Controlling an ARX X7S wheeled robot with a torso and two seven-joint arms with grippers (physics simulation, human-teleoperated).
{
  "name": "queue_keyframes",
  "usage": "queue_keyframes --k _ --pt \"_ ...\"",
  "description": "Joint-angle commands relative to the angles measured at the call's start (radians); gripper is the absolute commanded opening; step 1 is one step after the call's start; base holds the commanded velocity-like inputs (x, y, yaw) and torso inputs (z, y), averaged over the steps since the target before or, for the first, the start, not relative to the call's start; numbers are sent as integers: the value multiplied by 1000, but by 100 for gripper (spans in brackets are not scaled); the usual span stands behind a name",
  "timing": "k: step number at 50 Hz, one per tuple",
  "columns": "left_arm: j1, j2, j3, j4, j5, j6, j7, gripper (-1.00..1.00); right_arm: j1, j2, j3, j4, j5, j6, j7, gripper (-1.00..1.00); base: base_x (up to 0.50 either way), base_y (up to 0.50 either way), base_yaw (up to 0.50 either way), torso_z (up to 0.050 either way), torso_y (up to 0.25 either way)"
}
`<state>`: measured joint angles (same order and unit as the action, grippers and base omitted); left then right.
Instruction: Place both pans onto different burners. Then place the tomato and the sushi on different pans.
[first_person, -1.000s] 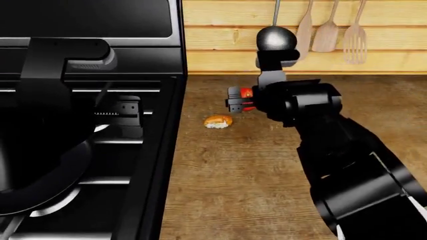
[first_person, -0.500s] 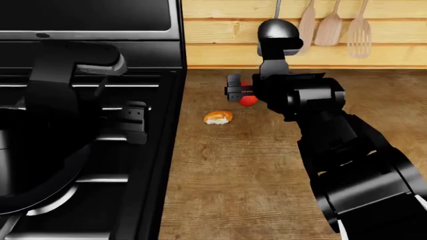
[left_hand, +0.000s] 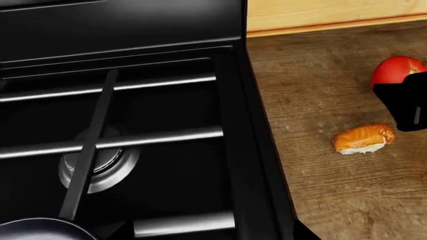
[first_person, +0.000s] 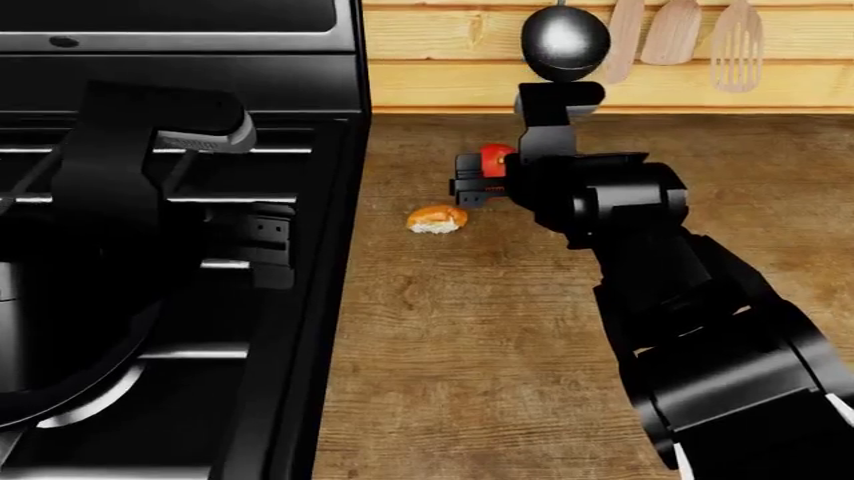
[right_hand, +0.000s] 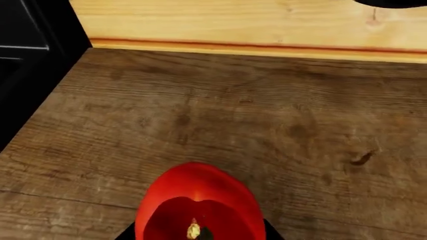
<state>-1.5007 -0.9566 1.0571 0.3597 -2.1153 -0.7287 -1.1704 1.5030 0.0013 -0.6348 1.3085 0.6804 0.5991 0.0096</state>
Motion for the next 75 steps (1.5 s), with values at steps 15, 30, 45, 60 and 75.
queue_keyframes --k 15,30,45,60,75 --pt "-6 2 -5 -1 -8 6 -3 100 -10 212 80 -649 118 397 308 -100 0 0 0 0 0" --pt "-87 97 -20 -90 -6 -22 55 100 -137 476 486 -1329 579 924 828 -100 0 0 0 0 0" --pt "-368 513 165 -828 321 -297 543 100 -128 494 441 -1303 565 857 797 -100 0 0 0 0 0" --pt "-440 951 376 -1667 665 -155 1278 100 -130 506 399 -1282 541 805 750 -100 0 0 0 0 0" --pt "-348 957 455 -1625 666 -86 1394 100 -144 504 358 -1270 511 757 712 -100 0 0 0 0 0"
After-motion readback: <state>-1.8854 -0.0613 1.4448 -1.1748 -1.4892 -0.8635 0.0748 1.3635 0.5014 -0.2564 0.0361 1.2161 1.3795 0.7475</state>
